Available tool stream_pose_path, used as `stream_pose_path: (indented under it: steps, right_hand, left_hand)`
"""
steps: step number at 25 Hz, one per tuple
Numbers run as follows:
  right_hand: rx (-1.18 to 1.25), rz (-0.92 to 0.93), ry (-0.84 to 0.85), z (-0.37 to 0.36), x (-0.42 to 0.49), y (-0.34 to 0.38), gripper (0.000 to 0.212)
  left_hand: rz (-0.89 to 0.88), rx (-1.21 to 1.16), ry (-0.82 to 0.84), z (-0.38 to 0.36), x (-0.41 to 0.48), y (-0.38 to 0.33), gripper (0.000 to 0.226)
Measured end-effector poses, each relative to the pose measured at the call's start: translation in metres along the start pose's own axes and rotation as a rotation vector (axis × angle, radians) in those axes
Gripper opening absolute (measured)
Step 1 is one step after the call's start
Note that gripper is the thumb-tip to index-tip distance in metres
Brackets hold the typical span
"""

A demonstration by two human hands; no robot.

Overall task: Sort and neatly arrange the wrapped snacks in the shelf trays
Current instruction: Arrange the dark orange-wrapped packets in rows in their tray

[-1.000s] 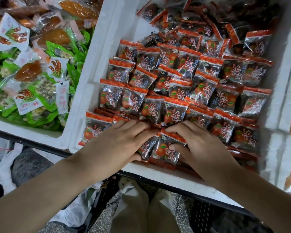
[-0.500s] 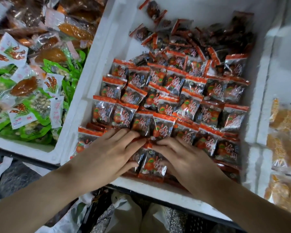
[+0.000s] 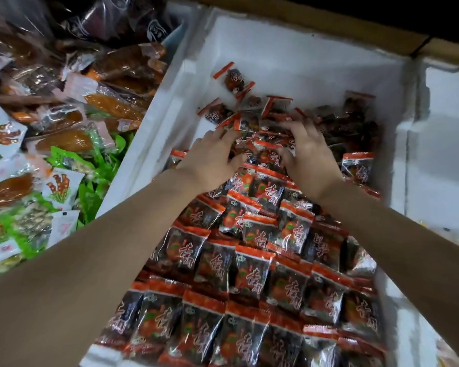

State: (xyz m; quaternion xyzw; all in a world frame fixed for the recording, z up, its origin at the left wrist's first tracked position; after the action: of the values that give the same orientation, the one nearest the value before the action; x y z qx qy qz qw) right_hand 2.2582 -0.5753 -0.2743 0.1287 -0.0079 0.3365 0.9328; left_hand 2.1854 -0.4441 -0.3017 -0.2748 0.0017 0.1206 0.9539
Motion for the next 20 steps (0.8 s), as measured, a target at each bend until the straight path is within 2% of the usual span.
stream_pose_path:
  steps: [2,6,12,15,17,20]
  right_hand:
    - [-0.011,-0.058,0.062,-0.015,0.024,-0.003,0.047]
    - [-0.066,-0.026,0.091,-0.036,0.053,-0.001,0.044]
    - [-0.182,-0.013,-0.035,-0.021,0.062,-0.001,0.03]
    - [-0.168,0.024,-0.112,0.002,0.053,0.007,0.029]
    - [-0.077,0.054,-0.201,0.022,0.039,0.014,0.027]
    - [0.335,0.001,-0.168,0.034,0.006,0.013,0.017]
  left_hand:
    - [0.127,-0.108,0.047,-0.008,0.018,0.02,0.055]
    - [0.222,-0.316,0.051,-0.009,0.036,0.039,0.055]
    - [0.213,-0.24,-0.002,-0.002,0.039,0.043,0.068]
    - [0.152,-0.239,-0.162,0.019,0.031,0.032,0.079]
    - [0.078,-0.231,-0.301,0.039,0.019,0.017,0.081]
    - [0.029,-0.314,-0.421,0.059,-0.005,-0.006,0.074]
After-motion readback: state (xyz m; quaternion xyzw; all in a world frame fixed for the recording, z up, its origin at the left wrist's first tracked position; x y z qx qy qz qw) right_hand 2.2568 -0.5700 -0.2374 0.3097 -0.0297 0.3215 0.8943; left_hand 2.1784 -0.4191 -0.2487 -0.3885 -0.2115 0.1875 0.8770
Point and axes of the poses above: each hand's wrist, its own x-axis towards the middle knuckle, its own z-axis out of the back of the hand, y = z × x, the point moved 8 cm from there along x, towards the middle knuckle, and after that the axes turned 9 degrees about -x, right-handed, at the moved point
